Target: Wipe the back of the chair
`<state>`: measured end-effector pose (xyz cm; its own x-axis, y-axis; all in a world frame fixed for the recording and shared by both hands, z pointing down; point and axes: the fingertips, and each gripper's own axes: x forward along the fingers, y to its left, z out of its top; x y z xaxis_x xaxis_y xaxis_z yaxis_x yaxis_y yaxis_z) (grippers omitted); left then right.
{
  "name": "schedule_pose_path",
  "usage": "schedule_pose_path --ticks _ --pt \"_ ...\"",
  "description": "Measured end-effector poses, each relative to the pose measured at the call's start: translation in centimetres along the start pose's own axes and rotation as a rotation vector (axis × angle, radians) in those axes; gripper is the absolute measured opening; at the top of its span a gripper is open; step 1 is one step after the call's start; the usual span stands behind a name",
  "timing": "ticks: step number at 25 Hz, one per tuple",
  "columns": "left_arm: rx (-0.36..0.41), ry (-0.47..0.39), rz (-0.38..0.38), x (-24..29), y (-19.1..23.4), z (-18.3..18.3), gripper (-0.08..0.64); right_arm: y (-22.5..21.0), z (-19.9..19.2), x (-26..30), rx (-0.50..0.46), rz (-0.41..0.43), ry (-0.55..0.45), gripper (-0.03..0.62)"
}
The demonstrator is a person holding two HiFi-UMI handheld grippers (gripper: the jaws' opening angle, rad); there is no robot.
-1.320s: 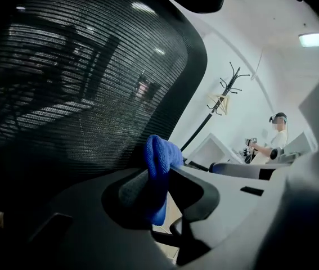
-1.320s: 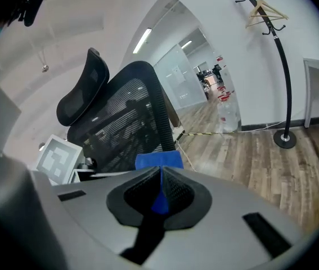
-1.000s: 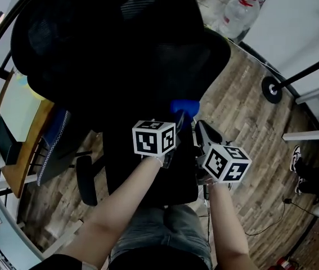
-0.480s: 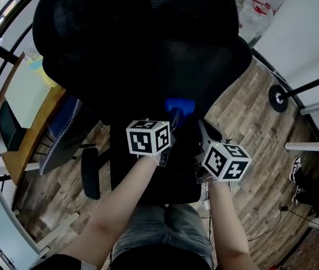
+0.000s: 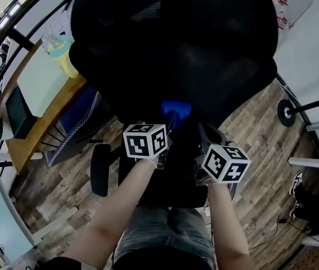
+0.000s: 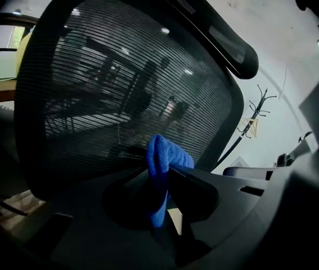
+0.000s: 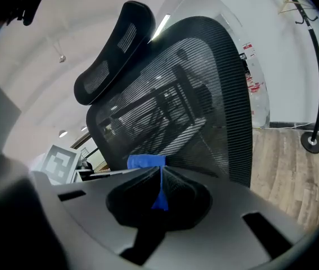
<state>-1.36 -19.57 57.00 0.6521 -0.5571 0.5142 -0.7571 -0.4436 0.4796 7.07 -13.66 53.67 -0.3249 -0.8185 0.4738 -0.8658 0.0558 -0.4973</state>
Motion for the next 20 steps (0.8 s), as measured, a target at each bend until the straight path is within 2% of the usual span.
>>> schedule_pose_path --ticks 20 --pt "-0.079 -0.098 0.153 -7.0 10.3 2.7 0.094 8.8 -1.3 5.9 -0.058 0.114 0.06 0.031"
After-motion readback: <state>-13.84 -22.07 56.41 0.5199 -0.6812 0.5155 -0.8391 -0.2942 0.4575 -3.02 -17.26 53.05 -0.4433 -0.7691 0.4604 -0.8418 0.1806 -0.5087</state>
